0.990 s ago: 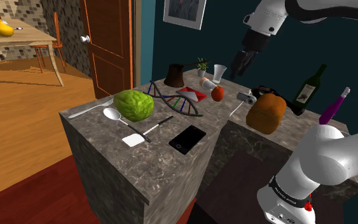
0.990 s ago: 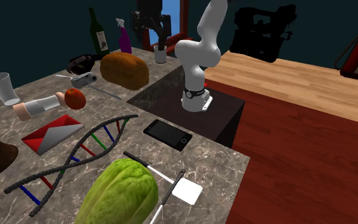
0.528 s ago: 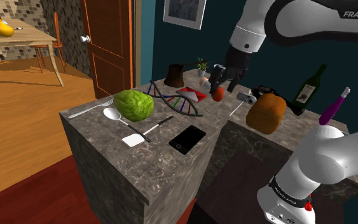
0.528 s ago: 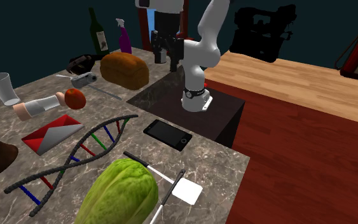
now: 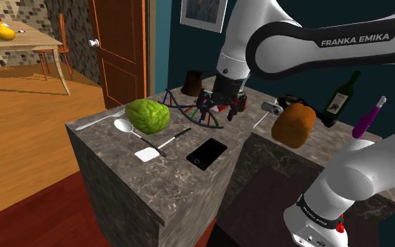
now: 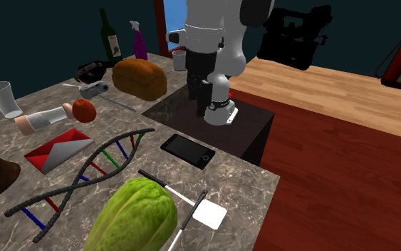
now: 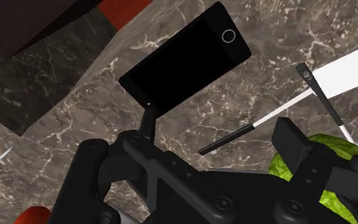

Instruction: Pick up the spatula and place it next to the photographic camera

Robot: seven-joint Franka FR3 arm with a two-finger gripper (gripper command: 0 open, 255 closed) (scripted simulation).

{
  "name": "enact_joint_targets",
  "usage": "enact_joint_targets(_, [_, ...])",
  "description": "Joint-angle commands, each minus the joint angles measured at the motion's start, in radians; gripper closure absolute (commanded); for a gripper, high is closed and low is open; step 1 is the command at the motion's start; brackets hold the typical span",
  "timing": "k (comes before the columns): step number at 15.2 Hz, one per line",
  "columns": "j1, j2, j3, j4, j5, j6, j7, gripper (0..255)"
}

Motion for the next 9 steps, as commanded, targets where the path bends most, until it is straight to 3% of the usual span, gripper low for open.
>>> enact_joint_targets(1, [-0.037, 0.069, 0.064, 0.029, -0.007, 0.034, 0.136, 0])
enact_joint_targets(5, [-0.121, 0.243, 0.195, 0.114, -0.072, 0.097, 0.414, 0])
enact_joint_targets(9, [-0.188, 0.462, 0.303, 0.224, -0.22, 0.137, 0.727, 0])
